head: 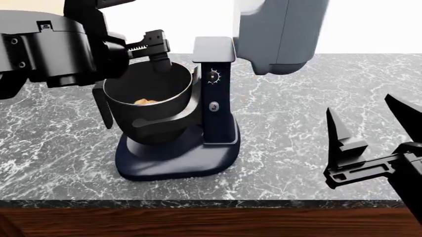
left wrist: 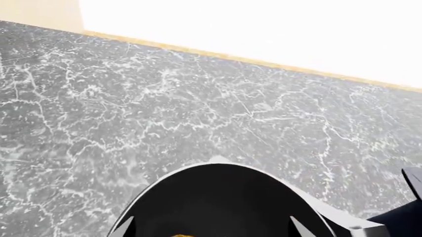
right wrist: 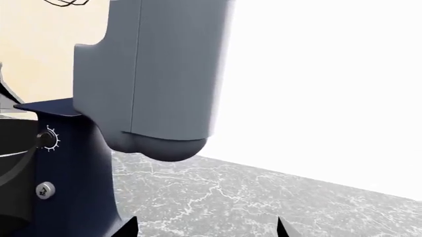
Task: Place the bread in the stand mixer bowl.
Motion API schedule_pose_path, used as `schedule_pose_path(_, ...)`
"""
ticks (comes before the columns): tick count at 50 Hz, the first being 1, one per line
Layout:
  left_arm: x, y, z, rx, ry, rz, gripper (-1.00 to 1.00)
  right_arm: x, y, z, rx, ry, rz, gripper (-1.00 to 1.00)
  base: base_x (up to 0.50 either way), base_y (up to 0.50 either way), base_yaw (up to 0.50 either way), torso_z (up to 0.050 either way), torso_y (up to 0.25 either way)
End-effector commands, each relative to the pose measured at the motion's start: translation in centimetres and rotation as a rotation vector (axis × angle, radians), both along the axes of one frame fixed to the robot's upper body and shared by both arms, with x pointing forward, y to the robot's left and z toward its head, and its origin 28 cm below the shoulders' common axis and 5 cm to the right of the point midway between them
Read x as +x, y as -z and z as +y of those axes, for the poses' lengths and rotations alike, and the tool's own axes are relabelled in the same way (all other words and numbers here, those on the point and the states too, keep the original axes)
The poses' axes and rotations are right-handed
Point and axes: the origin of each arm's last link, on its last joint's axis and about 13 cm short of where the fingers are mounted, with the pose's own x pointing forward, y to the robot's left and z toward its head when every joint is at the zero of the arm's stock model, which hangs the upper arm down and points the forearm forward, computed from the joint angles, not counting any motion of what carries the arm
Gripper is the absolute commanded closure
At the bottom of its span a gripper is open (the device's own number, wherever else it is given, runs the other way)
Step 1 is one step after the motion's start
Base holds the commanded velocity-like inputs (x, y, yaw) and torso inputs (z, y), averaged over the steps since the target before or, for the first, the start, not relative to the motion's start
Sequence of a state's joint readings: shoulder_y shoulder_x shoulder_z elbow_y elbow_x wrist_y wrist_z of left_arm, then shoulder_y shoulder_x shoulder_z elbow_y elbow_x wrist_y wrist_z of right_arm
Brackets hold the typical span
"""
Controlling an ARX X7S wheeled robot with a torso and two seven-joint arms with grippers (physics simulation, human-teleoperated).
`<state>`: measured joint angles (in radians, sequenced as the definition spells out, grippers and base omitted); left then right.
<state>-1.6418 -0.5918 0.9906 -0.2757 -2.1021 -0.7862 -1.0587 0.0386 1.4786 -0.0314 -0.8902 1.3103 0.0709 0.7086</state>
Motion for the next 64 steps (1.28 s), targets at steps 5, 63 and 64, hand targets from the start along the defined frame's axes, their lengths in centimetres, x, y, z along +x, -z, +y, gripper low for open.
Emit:
schedule_pose_path(5, -4.4, -1.9, 1.1, -0.016, -0.006, -0.073, -1.0, 0.5, 0.1, 0.4, -0.001, -0.012, 0.007, -1.0, 0.0, 0.0, 0.0, 0.0, 0.0)
schedule_pose_path(63, -20.1, -1.9, 2.2, 0.013, 0.099, -0.547, -1.0, -2.5, -1.9, 0.2, 0.03, -0.009, -0.105, -1.0, 0.0, 0.0, 0.0, 0.0, 0.0)
schedule_pose_path(64, -20.1, -1.9, 2.2, 0.015, 0.099, -0.547, -1.0, -2.8, -2.0, 0.1, 0.031, -0.008, -0.114, -1.0, 0.0, 0.0, 0.0, 0.0, 0.0)
